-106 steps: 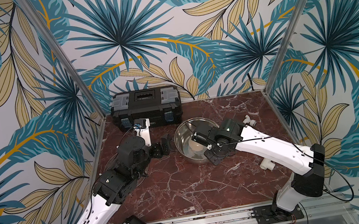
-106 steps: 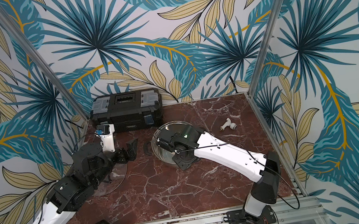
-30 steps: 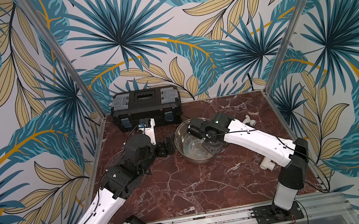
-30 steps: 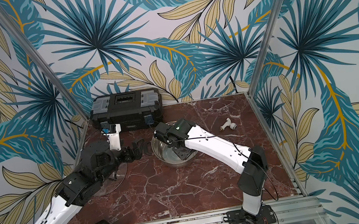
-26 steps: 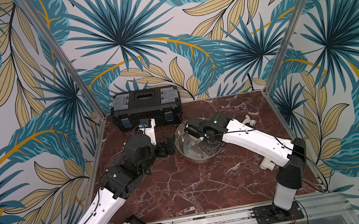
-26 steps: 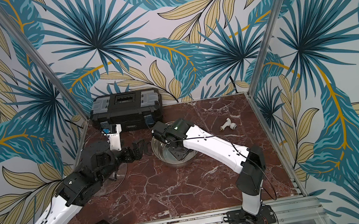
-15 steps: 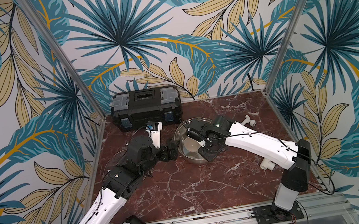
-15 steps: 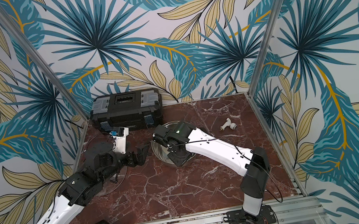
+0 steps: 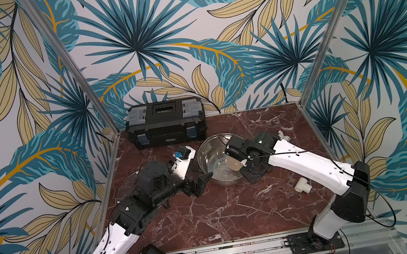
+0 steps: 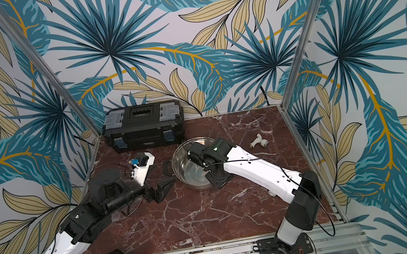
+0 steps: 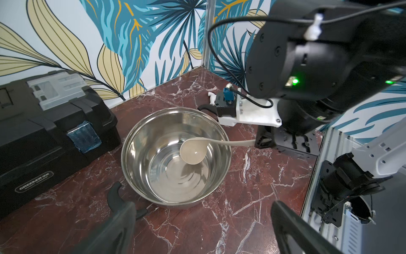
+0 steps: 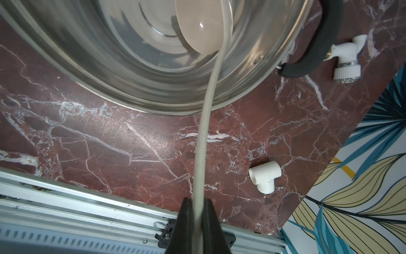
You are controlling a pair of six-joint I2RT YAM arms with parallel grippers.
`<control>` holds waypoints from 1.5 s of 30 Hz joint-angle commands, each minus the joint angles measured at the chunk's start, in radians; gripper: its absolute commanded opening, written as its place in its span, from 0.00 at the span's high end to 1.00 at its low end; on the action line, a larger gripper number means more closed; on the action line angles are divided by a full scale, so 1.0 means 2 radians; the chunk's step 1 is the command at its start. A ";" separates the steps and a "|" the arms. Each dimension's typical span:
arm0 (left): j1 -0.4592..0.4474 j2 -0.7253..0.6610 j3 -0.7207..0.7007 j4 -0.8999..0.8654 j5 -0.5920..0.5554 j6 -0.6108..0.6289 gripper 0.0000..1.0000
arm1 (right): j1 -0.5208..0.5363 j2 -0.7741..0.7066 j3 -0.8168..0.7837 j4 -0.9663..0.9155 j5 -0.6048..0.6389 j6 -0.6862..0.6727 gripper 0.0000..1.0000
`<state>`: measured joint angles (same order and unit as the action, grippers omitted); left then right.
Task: Stir the soup with a spoon
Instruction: Stir the soup in the pan with a stick.
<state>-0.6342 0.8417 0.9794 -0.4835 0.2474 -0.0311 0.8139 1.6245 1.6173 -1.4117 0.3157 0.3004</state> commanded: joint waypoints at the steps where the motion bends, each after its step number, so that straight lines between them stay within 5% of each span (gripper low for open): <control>1: -0.001 -0.010 -0.017 0.026 0.024 0.028 0.00 | -0.009 0.013 0.022 0.001 0.039 0.009 1.00; 7: -0.002 -0.014 -0.022 0.036 0.038 0.046 0.00 | -0.018 0.057 0.083 0.012 0.040 -0.006 1.00; 16: -0.002 -0.017 -0.026 0.043 0.032 0.034 0.00 | -0.011 0.102 0.148 0.022 -0.038 -0.023 1.00; 25: -0.002 -0.014 -0.033 0.062 0.023 0.026 0.00 | 0.024 0.085 0.139 0.016 -0.080 -0.022 1.00; 35: -0.002 0.006 -0.016 0.065 0.021 0.029 0.00 | 0.037 0.021 0.046 -0.003 -0.057 0.005 1.00; 45: -0.002 0.012 -0.018 0.073 0.026 0.019 0.00 | 0.017 -0.018 -0.006 -0.022 0.034 0.020 1.00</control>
<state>-0.6342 0.8650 0.9428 -0.3645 0.2958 0.0189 0.8589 1.5898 1.6127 -1.4296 0.2882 0.3145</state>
